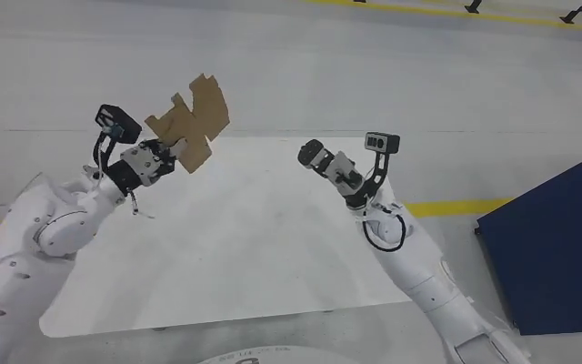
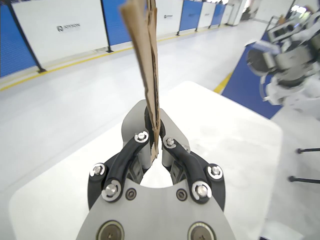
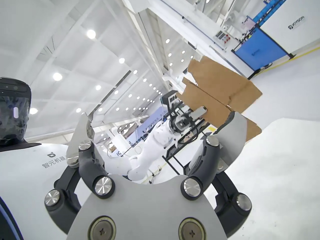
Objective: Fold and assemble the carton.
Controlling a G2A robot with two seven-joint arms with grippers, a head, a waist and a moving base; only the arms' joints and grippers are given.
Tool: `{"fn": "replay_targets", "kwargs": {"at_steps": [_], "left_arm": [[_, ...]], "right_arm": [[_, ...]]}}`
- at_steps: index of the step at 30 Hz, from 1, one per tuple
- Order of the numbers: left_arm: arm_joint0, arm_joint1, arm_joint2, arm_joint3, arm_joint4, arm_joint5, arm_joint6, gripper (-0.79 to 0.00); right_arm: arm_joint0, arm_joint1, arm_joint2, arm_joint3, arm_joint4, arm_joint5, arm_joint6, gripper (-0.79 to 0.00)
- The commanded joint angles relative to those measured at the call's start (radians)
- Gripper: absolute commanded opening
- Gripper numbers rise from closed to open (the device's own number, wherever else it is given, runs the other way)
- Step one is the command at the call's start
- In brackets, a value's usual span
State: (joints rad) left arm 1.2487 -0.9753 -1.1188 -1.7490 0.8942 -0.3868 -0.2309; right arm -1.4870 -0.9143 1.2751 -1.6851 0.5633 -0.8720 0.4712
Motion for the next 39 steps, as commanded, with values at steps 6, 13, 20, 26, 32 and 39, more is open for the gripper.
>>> {"fn": "replay_targets", "kwargs": {"at_steps": [6,13,20,26,32,39], "left_arm": [[0.000,-0.001,0.007,0.003,-0.105,-0.077,-0.013,-0.785],[0.006,0.000,0.005,-0.026,-0.018,-0.046,-0.009,-0.785],[0.106,0.007,0.016,-0.272,0.640,0.325,-0.045,-0.785],[0.127,-0.003,0.148,-0.327,1.209,0.436,-0.119,-0.785],[0.107,-0.028,0.290,-0.296,1.633,0.457,-0.158,-0.785],[0.078,-0.052,0.382,-0.214,2.144,0.493,-0.232,-0.785]], "right_arm": [[-0.010,0.000,0.008,-0.009,0.007,-0.001,-0.006,0.000],[-0.010,0.000,0.008,-0.009,0.007,-0.001,-0.006,0.000],[-0.010,0.000,0.008,-0.009,0.007,-0.001,-0.006,0.000],[-0.010,0.000,0.008,-0.009,0.007,-0.001,-0.006,0.000],[-0.010,0.000,0.008,-0.009,0.007,-0.001,-0.006,0.000],[-0.010,0.000,0.008,-0.009,0.007,-0.001,-0.006,0.000]]}}
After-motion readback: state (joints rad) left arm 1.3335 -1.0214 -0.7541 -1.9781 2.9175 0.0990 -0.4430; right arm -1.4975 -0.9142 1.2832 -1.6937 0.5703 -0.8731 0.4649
